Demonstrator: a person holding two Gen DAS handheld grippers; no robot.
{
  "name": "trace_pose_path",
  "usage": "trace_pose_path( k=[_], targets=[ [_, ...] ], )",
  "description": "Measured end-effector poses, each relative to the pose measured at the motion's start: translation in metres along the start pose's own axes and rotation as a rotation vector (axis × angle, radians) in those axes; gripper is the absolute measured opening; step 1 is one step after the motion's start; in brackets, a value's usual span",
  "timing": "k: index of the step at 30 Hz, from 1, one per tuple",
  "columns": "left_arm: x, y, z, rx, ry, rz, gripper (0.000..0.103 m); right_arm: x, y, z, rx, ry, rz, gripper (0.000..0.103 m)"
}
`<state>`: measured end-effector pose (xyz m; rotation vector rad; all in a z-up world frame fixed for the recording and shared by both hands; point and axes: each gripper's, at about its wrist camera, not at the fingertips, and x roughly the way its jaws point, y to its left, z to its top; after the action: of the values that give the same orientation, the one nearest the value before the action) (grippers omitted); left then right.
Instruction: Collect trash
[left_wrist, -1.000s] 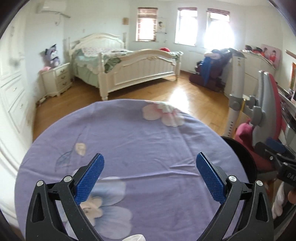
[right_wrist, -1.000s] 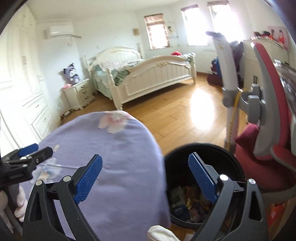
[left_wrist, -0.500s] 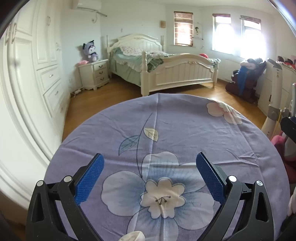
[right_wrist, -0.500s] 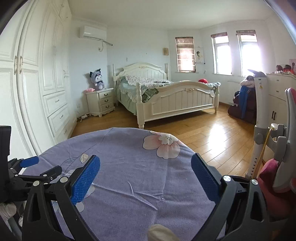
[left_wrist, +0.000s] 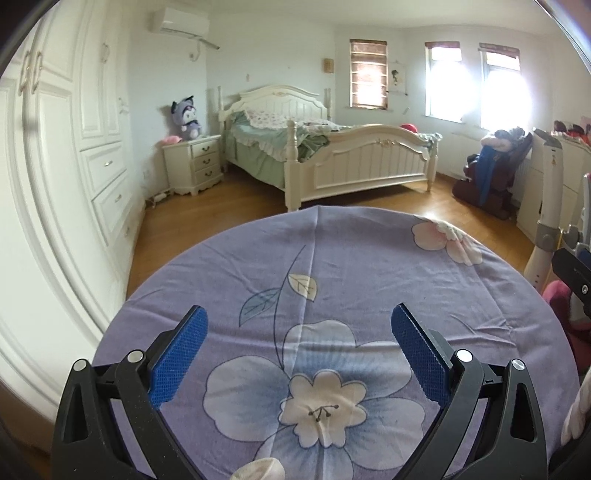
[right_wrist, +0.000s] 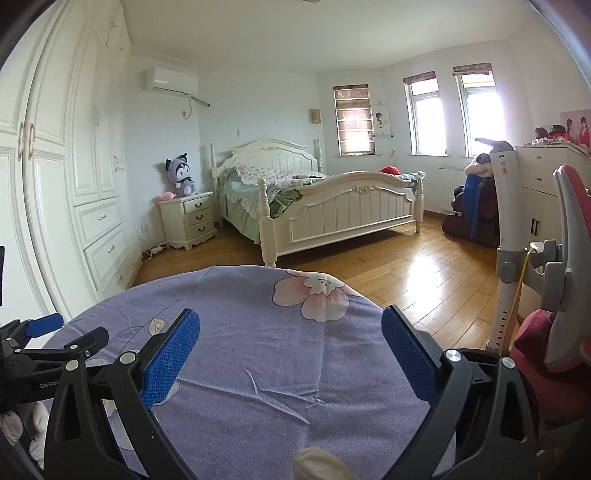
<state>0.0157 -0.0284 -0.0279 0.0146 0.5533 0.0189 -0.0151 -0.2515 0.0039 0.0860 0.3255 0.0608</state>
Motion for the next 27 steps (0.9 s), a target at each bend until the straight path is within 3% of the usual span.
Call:
trace_pose_path(
  k=[9, 27],
  targets=[
    [0.000, 0.008, 0.000, -0.028, 0.006, 0.025, 0.098, 0.001, -0.002, -0.001, 0.016, 0.005, 0.003, 0.098],
    [-0.008, 0.013, 0.000, -0.031, -0.024, -0.009, 0.098, -0.001, 0.000, -0.003, 0.014, 0.001, 0.001, 0.098]
  ],
)
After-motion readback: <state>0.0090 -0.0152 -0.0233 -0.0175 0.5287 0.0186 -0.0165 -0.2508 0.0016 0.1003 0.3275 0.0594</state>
